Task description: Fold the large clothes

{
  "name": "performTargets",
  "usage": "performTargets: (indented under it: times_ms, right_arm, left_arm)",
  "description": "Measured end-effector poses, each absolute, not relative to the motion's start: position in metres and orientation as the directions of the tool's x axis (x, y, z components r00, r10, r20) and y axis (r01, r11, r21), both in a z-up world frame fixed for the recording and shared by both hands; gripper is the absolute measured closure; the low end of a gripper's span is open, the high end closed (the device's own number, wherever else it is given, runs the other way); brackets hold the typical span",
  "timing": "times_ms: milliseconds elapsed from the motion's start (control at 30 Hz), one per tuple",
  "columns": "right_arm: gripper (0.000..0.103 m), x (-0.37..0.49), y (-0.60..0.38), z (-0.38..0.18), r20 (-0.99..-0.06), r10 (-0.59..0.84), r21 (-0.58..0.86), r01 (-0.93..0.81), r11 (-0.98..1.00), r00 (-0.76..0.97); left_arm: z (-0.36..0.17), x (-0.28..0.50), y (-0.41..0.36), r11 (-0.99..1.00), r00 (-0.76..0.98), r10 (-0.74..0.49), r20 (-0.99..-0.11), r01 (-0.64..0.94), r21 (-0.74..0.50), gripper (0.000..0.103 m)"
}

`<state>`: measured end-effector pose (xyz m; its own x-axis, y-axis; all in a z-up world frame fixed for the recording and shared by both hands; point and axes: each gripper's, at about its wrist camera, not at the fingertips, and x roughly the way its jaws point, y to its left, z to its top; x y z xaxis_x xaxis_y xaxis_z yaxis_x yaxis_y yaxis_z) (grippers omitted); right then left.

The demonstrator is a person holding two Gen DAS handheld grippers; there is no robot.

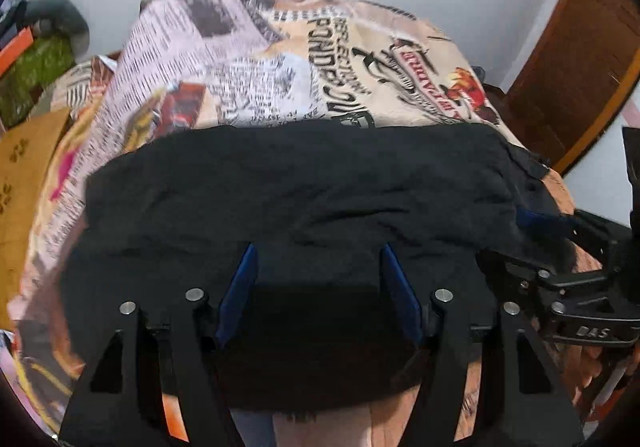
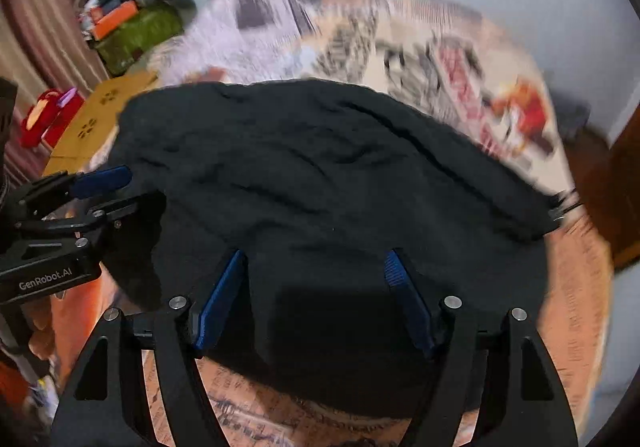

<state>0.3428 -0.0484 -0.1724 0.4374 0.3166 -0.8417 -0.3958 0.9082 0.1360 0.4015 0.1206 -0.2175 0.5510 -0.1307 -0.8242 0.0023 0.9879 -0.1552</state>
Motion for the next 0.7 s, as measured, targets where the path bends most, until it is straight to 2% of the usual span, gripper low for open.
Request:
performTargets:
  times_ms: [133, 267, 533, 700]
  right_arm:
    - [0.019, 0.347, -0.051, -0.178, -0.827, 0.315, 0.123, -0.397, 0.909, 0.466]
    - [0.017, 0.337, -0.045, -0.178, -0.819, 0.295, 0.078, -0.413, 0.907, 0.492]
    - [0.017, 0.327, -0.059, -0.175, -0.84, 0.302, 0.125, -0.382, 0.916, 0.45]
    - [0.017, 0.309, -0.068, -0.172, -0.852, 0.267, 0.094, -0.372, 0.924, 0.45]
  left_arm:
    - [-0.232, 0.413, 0.122, 0.988, 0.564, -0.123, -0.817, -0.009, -0.155, 0.02]
    - [-0.234, 0.41, 0.124, 0.987, 0.577, -0.128, -0.807, -0.008, -0.162, 0.019]
    - [-0.22, 0.373, 0.132, 0.992, 0.581, -0.086, -0.81, -0.025, -0.123, 0.019]
    - [-0.211, 0.344, 0.153, 0.992, 0.584, -0.045, -0.81, -0.073, -0.107, 0.02]
